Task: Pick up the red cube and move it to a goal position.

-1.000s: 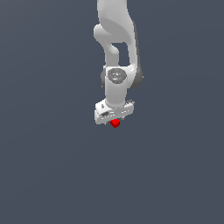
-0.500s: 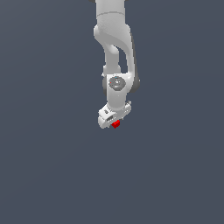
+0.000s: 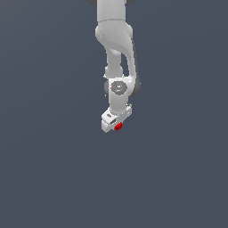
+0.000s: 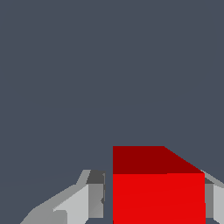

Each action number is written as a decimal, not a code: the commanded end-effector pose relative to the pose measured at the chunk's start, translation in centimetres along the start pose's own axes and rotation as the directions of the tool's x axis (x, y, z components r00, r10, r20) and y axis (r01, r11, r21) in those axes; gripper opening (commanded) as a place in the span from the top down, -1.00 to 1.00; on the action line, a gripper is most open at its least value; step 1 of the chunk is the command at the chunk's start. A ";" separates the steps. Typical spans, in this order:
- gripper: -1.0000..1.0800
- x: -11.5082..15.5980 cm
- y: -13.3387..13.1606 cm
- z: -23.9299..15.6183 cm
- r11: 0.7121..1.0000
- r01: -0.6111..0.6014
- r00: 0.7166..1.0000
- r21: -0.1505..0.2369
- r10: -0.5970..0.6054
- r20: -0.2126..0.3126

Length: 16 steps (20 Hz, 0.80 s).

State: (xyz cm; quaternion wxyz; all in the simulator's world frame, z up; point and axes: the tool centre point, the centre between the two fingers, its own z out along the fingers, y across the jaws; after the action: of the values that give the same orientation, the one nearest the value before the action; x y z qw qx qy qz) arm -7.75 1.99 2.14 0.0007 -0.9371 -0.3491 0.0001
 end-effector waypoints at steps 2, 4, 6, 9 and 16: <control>1.00 0.0 0.0 0.0 1.000 0.004 1.000 0.000 -0.004 -0.001; 1.00 0.0 0.0 0.0 1.000 0.004 1.000 0.000 -0.004 -0.001; 1.00 0.0 0.0 0.0 1.000 0.004 1.000 0.000 -0.004 -0.001; 1.00 0.0 0.0 0.0 1.000 0.004 1.000 0.000 -0.004 -0.001; 1.00 0.1 0.1 -0.9 1.000 0.003 1.000 -0.001 -0.003 -0.001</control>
State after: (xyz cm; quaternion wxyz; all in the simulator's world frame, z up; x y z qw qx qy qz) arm -7.73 1.99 2.68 0.0008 -0.9366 -0.3505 0.0001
